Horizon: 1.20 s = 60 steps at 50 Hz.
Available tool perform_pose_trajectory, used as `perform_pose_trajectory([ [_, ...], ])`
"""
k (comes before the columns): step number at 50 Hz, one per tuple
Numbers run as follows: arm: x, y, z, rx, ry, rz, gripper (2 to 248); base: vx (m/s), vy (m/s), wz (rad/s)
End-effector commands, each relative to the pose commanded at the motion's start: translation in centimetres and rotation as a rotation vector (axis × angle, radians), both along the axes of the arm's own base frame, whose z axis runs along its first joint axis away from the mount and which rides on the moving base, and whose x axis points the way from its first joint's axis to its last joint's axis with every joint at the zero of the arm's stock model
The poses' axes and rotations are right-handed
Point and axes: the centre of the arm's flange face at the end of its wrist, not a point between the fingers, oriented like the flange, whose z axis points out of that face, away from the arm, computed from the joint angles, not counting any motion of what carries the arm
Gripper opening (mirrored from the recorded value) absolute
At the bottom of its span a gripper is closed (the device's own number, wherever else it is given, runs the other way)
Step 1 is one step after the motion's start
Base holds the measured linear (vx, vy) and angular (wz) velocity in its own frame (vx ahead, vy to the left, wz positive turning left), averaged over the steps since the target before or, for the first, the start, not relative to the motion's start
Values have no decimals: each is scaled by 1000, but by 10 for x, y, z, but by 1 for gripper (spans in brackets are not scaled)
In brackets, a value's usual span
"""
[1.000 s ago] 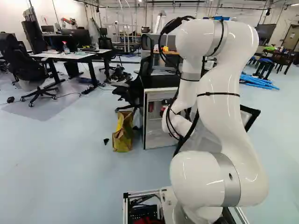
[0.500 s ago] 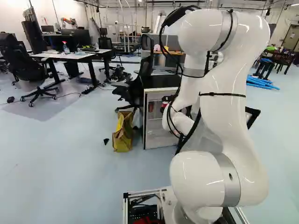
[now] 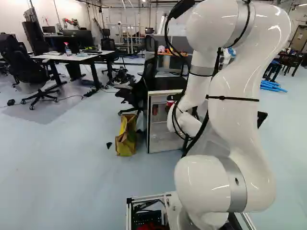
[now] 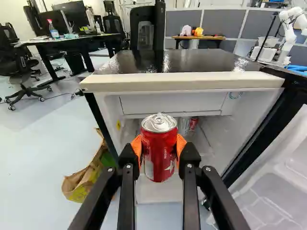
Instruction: Grab a drink from the fridge
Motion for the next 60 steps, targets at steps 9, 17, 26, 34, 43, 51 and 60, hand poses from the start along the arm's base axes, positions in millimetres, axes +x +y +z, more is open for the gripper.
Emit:
perform_pose_trajectory([
  [9, 2, 0, 9, -4, -22, 1, 92, 0, 0, 0],
  [17, 8, 0, 17, -8, -44, 3, 92, 0, 0, 0],
  [26, 15, -1, 25, -13, -70, 5, 92, 0, 0, 0],
  [34, 17, -1, 33, -16, -90, 6, 92, 0, 0, 0],
  [43, 17, 0, 42, -20, -110, 6, 92, 0, 0, 0],
  [51, 16, 0, 51, -23, -128, 6, 92, 0, 0, 0],
  [60, 16, 0, 60, -27, -150, 6, 92, 0, 0, 0],
])
